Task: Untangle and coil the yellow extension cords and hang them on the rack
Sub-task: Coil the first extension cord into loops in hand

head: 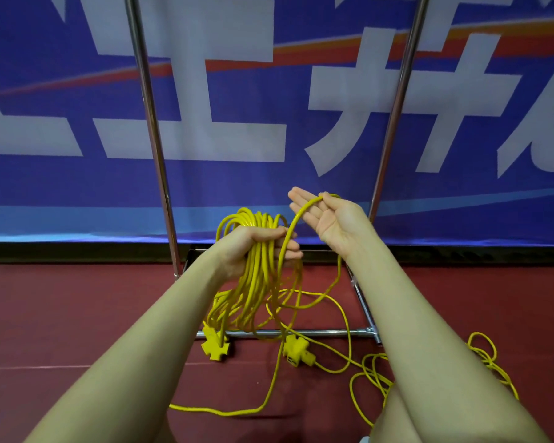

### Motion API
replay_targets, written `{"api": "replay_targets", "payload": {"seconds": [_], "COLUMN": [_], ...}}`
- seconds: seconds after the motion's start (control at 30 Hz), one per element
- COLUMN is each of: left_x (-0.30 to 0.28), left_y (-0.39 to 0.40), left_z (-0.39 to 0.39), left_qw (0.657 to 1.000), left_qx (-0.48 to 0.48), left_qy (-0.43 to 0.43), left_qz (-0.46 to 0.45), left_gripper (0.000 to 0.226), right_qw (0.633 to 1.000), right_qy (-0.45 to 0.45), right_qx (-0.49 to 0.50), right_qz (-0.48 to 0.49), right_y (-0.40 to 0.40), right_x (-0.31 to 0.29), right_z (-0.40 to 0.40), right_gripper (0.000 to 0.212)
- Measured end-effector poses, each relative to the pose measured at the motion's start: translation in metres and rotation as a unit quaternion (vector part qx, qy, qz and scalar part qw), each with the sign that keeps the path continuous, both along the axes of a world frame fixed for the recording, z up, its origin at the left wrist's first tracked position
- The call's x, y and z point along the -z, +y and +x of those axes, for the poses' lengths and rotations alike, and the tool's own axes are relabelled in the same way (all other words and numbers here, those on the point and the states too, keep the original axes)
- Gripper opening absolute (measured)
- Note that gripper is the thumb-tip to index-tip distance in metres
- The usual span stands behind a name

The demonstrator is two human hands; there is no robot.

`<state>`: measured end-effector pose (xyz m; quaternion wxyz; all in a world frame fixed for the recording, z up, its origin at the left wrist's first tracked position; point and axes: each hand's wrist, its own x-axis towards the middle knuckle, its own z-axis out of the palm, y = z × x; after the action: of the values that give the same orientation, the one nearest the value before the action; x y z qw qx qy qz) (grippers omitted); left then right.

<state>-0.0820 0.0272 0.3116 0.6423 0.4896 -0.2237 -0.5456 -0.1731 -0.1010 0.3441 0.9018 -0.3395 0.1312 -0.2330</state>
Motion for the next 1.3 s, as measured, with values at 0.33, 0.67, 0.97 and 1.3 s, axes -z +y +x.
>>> {"api": "replay_targets", "payload": {"seconds": [0.33, 0.67, 0.97, 1.3], "left_x": [-0.012, -0.02, -0.023, -0.029], "left_y": [-0.009, -0.001, 0.004, 0.003], "left_z": [0.003, 0.013, 0.02, 0.016], "left_qw": [0.984, 0.955, 0.934, 0.922], "left_qx": [-0.093, -0.203, -0.261, -0.241], "left_qy": [0.043, 0.095, 0.105, 0.11], "left_qz": [-0.147, -0.193, -0.221, -0.283], "left_gripper": [0.011, 0.018, 0.014, 0.036], "right_qw": [0.934, 0.847, 0.871, 0.884], "right_qy": [0.191, 0.152, 0.129, 0.134], "right_qx": [-0.053, -0.144, -0.136, -0.156], "right_qz": [-0.296, -0.488, -0.455, -0.42], "right_y": [-0.005, 0.014, 0.023, 0.014], "right_x": [0.021, 0.039, 0.025, 0.026], "right_z": [-0.015, -0.003, -0.002, -0.006], "right_gripper": [0.024, 0.008, 0.012, 0.012]}}
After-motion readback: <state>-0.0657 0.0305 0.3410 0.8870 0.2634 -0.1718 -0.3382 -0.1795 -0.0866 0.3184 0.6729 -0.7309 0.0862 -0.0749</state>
